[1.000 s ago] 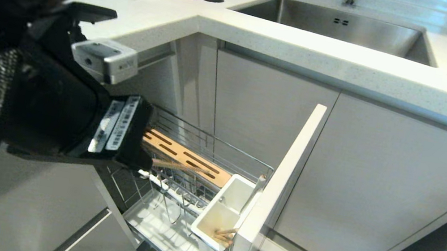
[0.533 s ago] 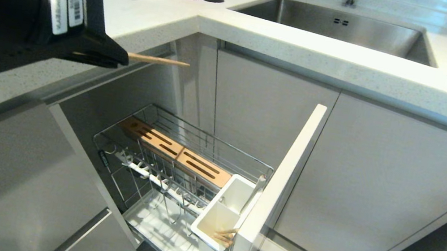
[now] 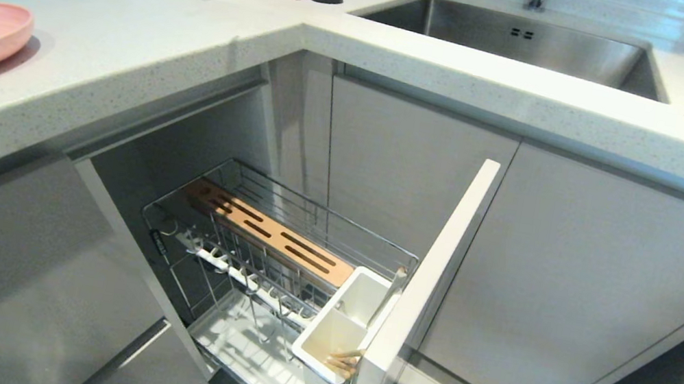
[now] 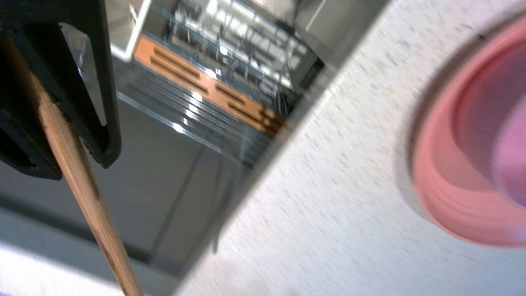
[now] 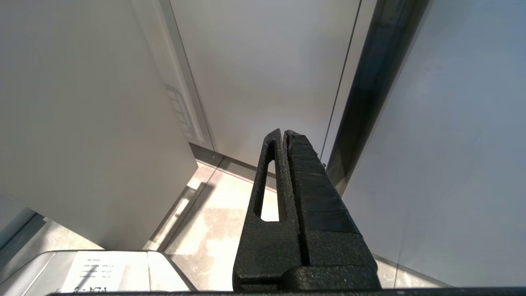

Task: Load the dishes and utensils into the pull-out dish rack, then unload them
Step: Take the chopsticks out of the cupboard

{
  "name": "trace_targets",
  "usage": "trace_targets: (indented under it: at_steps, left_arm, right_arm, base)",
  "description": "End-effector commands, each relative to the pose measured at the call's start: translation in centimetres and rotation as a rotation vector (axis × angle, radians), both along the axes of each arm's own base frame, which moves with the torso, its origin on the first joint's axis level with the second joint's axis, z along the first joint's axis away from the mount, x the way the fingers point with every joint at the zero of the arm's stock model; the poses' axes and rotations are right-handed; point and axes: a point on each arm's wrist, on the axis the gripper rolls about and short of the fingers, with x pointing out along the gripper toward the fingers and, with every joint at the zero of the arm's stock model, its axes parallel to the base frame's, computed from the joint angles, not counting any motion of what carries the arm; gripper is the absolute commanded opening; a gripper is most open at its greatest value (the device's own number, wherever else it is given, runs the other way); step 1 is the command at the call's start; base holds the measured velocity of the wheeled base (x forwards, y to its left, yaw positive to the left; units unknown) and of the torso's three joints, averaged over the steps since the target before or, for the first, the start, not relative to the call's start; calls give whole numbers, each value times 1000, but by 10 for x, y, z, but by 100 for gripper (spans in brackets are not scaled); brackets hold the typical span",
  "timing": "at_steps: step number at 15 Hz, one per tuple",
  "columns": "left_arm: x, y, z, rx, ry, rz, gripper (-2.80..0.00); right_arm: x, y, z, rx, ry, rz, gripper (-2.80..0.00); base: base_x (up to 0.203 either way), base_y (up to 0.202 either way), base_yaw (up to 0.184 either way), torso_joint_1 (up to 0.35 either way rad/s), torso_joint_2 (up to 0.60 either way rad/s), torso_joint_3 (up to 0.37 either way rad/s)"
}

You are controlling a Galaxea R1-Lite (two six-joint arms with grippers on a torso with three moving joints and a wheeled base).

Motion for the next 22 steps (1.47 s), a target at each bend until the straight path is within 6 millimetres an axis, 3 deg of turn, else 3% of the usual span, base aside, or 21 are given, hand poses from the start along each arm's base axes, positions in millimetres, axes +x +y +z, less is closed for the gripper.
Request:
trace_targets:
  at_steps: [1,8,11,16,20,22]
  left_arm:
    - [6,7,4,-13,-27,58,-280]
    - [28,55,15,-59,-100,353,-280]
    - [24,80,23,-94,-155,479,-280]
    - [-1,119,31,-132,-238,679,-280]
    - [-13,140,16,-119,-247,739,-280]
    - [-11,148,-3,-127,-197,745,-280]
  right_arm:
    - [0,0,0,0,2,0,-280]
    - [0,0,0,0,1,0,-280]
    - [0,0,0,0,2,1,-280]
    - [0,0,0,0,2,0,-280]
    - [0,0,0,0,2,1,-280]
    - [0,0,0,0,1,1,-280]
  base:
    - [0,0,0,0,0,0]
    - [0,0,0,0,0,0]
    - [0,0,0,0,0,0]
    - [0,0,0,0,0,0]
    - [0,0,0,0,0,0]
    - [0,0,0,0,0,0]
